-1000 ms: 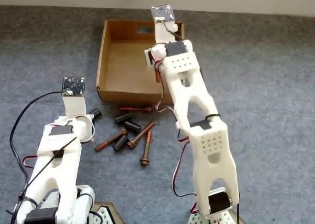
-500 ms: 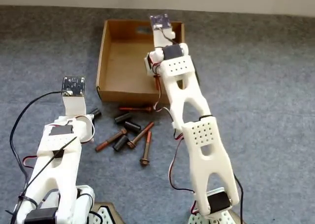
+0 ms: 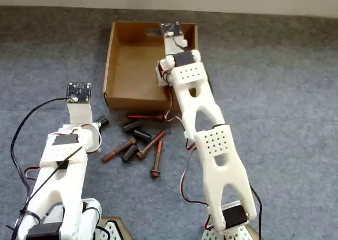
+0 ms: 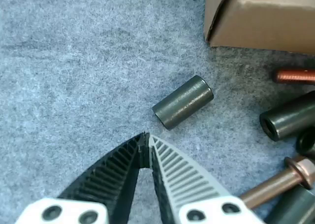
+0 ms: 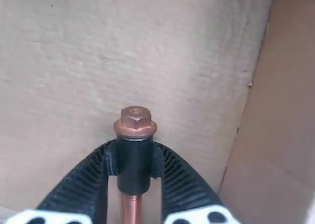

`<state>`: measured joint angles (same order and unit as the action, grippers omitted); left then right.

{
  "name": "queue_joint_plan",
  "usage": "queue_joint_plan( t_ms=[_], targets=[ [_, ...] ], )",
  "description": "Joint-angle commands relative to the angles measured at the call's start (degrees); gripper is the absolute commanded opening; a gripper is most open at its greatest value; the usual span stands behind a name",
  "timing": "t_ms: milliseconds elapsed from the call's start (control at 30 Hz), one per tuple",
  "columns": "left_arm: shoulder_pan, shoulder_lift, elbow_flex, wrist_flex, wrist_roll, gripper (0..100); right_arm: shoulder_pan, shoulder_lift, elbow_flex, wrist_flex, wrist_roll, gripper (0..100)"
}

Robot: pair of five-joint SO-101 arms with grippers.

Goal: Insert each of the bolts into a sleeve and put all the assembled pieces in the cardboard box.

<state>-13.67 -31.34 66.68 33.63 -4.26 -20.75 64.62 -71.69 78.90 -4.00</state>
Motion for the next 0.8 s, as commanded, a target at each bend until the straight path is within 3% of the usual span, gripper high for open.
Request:
queue_joint_plan(
  t_ms=[0, 767],
  targets=[
    [0.0, -0.4, -0.2, -0.9, -0.3, 1, -0.3, -1.2, -3.6, 0.1, -0.4, 0.6],
    [0.0, -0.4, -0.2, -0.9, -0.3, 1, -0.4, -1.1, -3.1, 3.3, -0.4, 1.0]
  ],
)
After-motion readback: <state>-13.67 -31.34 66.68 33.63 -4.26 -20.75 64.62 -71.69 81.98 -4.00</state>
